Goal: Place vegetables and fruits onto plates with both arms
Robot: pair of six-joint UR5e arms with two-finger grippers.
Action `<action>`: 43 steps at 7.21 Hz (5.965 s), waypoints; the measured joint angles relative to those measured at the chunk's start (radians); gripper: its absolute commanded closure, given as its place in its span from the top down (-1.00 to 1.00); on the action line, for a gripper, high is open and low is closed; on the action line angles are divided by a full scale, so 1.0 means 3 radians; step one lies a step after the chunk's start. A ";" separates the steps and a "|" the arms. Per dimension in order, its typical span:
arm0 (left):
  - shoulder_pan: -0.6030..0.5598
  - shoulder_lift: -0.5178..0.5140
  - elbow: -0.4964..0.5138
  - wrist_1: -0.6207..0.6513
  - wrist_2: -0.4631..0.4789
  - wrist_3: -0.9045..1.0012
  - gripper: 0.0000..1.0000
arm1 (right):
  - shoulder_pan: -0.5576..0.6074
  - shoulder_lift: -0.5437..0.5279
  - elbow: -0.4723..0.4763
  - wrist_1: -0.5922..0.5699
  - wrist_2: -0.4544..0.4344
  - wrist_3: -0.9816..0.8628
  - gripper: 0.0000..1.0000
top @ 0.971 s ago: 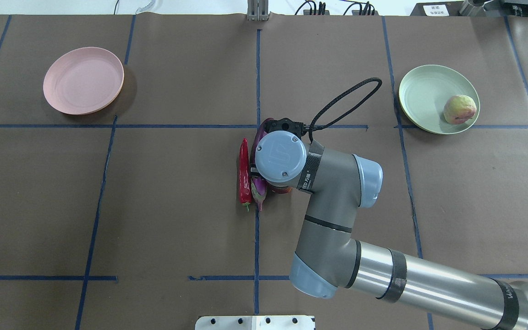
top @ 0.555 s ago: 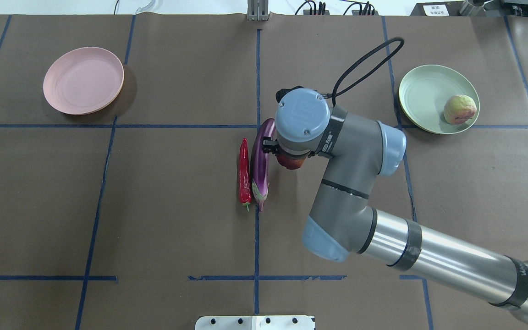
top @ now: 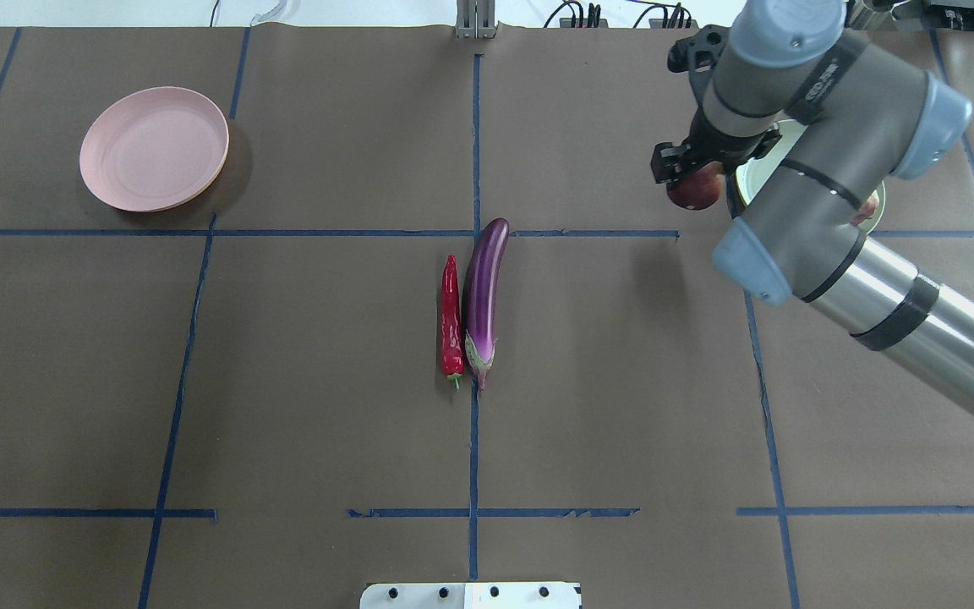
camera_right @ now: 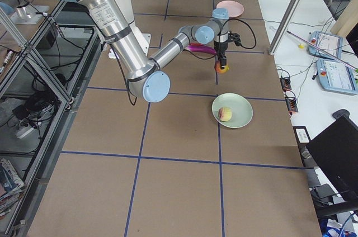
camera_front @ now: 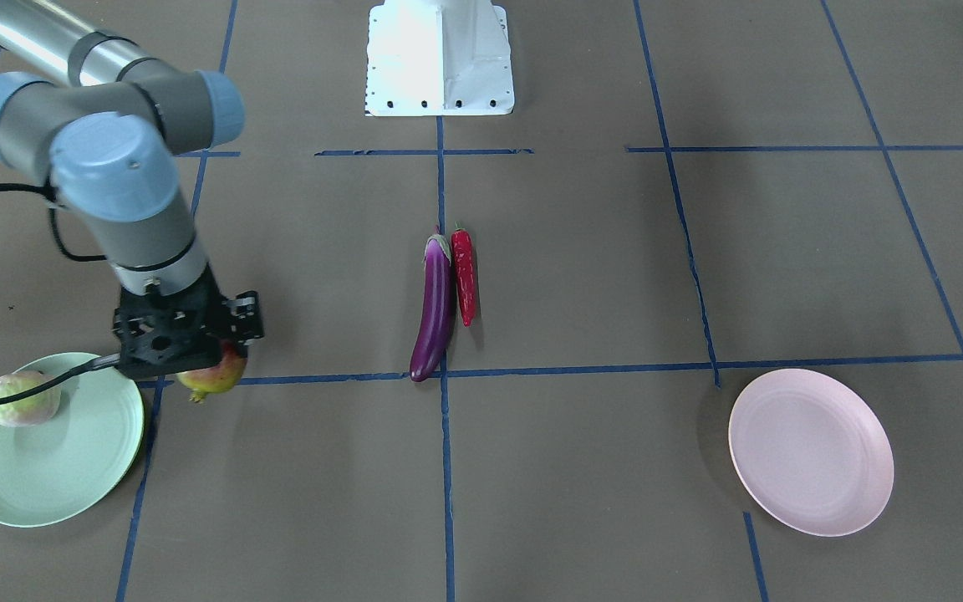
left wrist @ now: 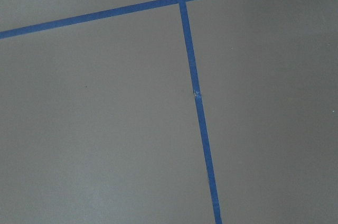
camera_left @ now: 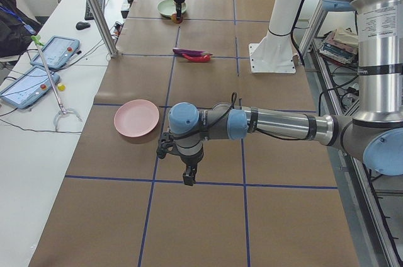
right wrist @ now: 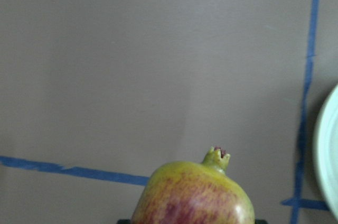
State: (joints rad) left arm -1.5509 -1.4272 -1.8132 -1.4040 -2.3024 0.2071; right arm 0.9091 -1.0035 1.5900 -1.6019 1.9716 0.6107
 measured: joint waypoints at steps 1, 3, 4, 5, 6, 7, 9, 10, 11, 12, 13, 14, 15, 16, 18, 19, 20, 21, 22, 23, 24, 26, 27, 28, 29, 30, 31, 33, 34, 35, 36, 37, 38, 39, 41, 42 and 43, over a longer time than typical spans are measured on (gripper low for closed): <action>0.0000 0.0001 0.0001 0.0001 0.0000 0.0000 1.00 | 0.0178 -0.0110 -0.0082 0.0054 0.0147 -0.0339 -0.92; 0.0000 0.0004 0.0008 0.0001 0.0000 0.0000 1.00 | 0.0378 -0.0304 -0.0392 0.0548 0.0354 -0.0696 0.77; 0.0000 0.0004 0.0013 0.0000 0.0000 0.0000 1.00 | 0.0430 -0.0339 -0.0560 0.0749 0.0425 -0.0784 1.00; 0.0002 0.0004 0.0017 -0.0004 0.0000 0.0000 1.00 | 0.0451 -0.0352 -0.0656 0.0843 0.0460 -0.0826 1.00; 0.0005 0.0003 0.0019 -0.0014 0.0000 0.0000 1.00 | 0.0479 -0.0345 -0.0687 0.0868 0.0513 -0.0843 1.00; 0.0008 -0.0001 0.0016 -0.0027 0.0001 0.0001 1.00 | 0.0556 -0.0333 -0.0695 0.0844 0.0622 -0.0852 1.00; 0.0017 -0.0022 -0.0052 -0.0035 0.0013 0.0013 1.00 | 0.0858 -0.0333 -0.0672 0.0640 0.0911 -0.0945 1.00; 0.0038 -0.0044 -0.0083 -0.0036 0.0022 0.0009 1.00 | 0.1059 -0.0349 -0.0651 0.0483 0.1034 -0.1152 1.00; 0.0060 -0.0105 -0.0100 -0.0081 0.0019 -0.0002 1.00 | 0.1253 -0.0393 -0.0598 0.0303 0.1111 -0.1382 1.00; 0.0071 -0.0215 -0.0113 -0.0235 0.0014 -0.0009 1.00 | 0.1444 -0.0543 -0.0457 0.0094 0.1143 -0.1636 1.00; 0.0074 -0.0302 -0.0115 -0.0440 0.0010 -0.0013 1.00 | 0.1596 -0.0788 -0.0290 -0.0047 0.1154 -0.1908 1.00; 0.0119 -0.0377 -0.0107 -0.0569 -0.0027 -0.0060 1.00 | 0.1778 -0.1088 -0.0146 -0.0110 0.1168 -0.2175 1.00; 0.0231 -0.0471 -0.0106 -0.0625 -0.0129 -0.0336 1.00 | 0.1959 -0.1408 -0.0035 -0.0114 0.1219 -0.2340 1.00; 0.0413 -0.0582 -0.0132 -0.0660 -0.0231 -0.0827 1.00 | 0.2063 -0.1715 0.0082 -0.0067 0.1284 -0.2386 1.00; 0.1045 -0.0911 -0.0203 -0.0679 -0.0270 -0.1577 1.00 | 0.2114 -0.2008 0.0246 -0.0001 0.1323 -0.2323 1.00; 0.1437 -0.1141 -0.0212 -0.0679 -0.0260 -0.2007 1.00 | 0.2116 -0.2044 0.0269 0.0009 0.1326 -0.2303 1.00; 0.1835 -0.1394 -0.0200 -0.0674 -0.0242 -0.2533 1.00 | 0.2118 -0.2055 0.0275 0.0012 0.1327 -0.2295 1.00; 0.2202 -0.1663 -0.0167 -0.0660 -0.0125 -0.3180 1.00 | 0.2119 -0.2057 0.0279 0.0014 0.1328 -0.2288 1.00; 0.2581 -0.1955 -0.0105 -0.0646 0.0183 -0.3884 1.00 | 0.2119 -0.2056 0.0281 0.0018 0.1328 -0.2266 1.00; 0.2910 -0.2270 0.0040 -0.0641 0.0518 -0.4390 1.00 | 0.2119 -0.2055 0.0283 0.0023 0.1328 -0.2243 1.00; 0.3148 -0.2622 0.0307 -0.0640 0.0770 -0.4723 1.00 | 0.2119 -0.2056 0.0283 0.0025 0.1328 -0.2231 1.00; 0.3447 -0.3210 0.0908 -0.0648 0.1160 -0.5077 0.98 | 0.2119 -0.2059 0.0285 0.0027 0.1328 -0.2226 1.00; 0.3527 -0.3398 0.1154 -0.0659 0.1289 -0.5140 0.83 | 0.2119 -0.2061 0.0291 0.0027 0.1328 -0.2225 1.00; 0.3583 -0.3562 0.1392 -0.0673 0.1393 -0.5181 0.70 | 0.2119 -0.2063 0.0298 0.0027 0.1328 -0.2225 1.00; 0.3609 -0.3659 0.1553 -0.0683 0.1445 -0.5208 0.57 | 0.2119 -0.2067 0.0302 0.0027 0.1328 -0.2225 1.00; 0.3625 -0.3697 0.1646 -0.0687 0.1479 -0.5219 0.26 | 0.2119 -0.2074 0.0303 0.0027 0.1328 -0.2225 1.00; 0.3635 -0.3711 0.1702 -0.0690 0.1518 -0.5218 -0.27 | 0.2119 -0.2081 0.0304 0.0027 0.1328 -0.2225 1.00; 0.3640 -0.3720 0.1733 -0.0689 0.1563 -0.5212 -1.00 | 0.2119 -0.2084 0.0304 0.0027 0.1328 -0.2226 1.00; 0.3638 -0.3725 0.1727 -0.0686 0.1582 -0.5207 -1.00 | 0.2119 -0.2085 0.0304 0.0027 0.1328 -0.2228 1.00; 0.3618 -0.3728 0.1702 -0.0685 0.1610 -0.5205 -1.00 | 0.2119 -0.2085 0.0301 0.0027 0.1328 -0.2229 1.00; 0.3544 -0.3714 0.1616 -0.0680 0.1621 -0.5205 -1.00 | 0.2119 -0.2085 0.0298 0.0027 0.1328 -0.2230 1.00; 0.3381 -0.3626 0.1423 -0.0665 0.1547 -0.5206 -1.00 | 0.2119 -0.2085 0.0292 0.0027 0.1328 -0.2230 1.00; 0.3157 -0.3464 0.1237 -0.0657 0.1345 -0.5179 -1.00 | 0.2119 -0.2087 0.0286 0.0027 0.1328 -0.2231 1.00; 0.2867 -0.3252 0.1110 -0.0658 0.1054 -0.5023 -1.00 | 0.2119 -0.2089 0.0282 0.0027 0.1328 -0.2233 1.00; 0.2291 -0.2788 0.1079 -0.0668 0.0739 -0.4169 -1.00 | 0.2119 -0.2094 0.0276 0.0027 0.1328 -0.2235 1.00; 0.2059 -0.2651 0.1226 -0.0678 0.0704 -0.3653 -1.00 | 0.2119 -0.2095 0.0275 0.0027 0.1328 -0.2234 1.00; 0.1919 -0.2592 0.1457 -0.0708 0.0698 -0.3276 -0.78 | 0.2119 -0.2095 0.0275 0.0027 0.1328 -0.2233 1.00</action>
State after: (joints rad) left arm -0.9752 -2.2050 -1.3761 -1.6165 -2.0930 -0.7758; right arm 1.5447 -1.6321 1.6726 -1.5939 2.3700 -0.0592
